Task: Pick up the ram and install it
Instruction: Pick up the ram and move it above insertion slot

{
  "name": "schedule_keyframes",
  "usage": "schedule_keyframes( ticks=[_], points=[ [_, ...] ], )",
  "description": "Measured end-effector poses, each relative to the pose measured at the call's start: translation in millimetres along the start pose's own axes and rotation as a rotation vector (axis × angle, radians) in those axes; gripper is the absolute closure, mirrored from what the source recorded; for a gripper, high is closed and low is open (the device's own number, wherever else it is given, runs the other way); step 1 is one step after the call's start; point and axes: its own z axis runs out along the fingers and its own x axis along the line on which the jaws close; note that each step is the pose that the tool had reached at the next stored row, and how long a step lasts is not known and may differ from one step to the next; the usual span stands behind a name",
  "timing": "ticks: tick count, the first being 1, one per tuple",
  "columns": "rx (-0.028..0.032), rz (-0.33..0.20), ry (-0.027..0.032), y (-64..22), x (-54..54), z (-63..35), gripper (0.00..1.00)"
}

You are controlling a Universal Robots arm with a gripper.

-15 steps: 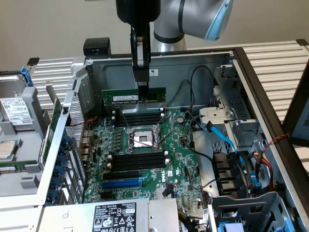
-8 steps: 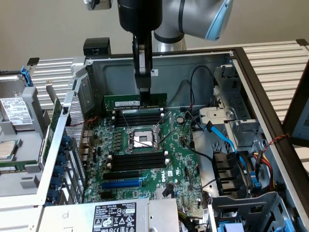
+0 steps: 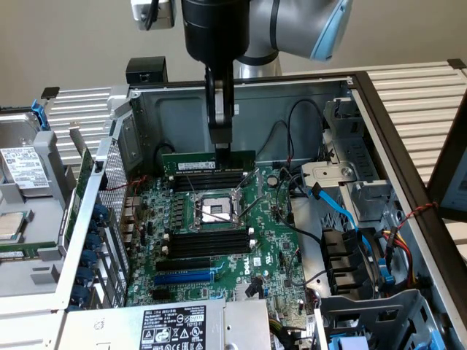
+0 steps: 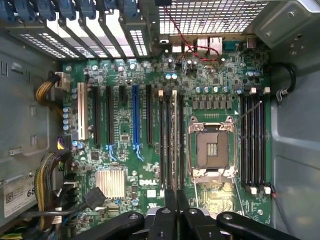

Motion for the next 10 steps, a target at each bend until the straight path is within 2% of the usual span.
schedule_keyframes(
  ticks=[5,6,10],
  points=[
    [-0.0001,0.001,0.0011,-0.6,0.4,9.0,0.88],
    [-0.0019,0.001,0.001,-0.8,1.6,10.4,0.88],
    [-0.0036,0.001,0.0014,-0.7,2.6,10.8,0.88]
  ],
)
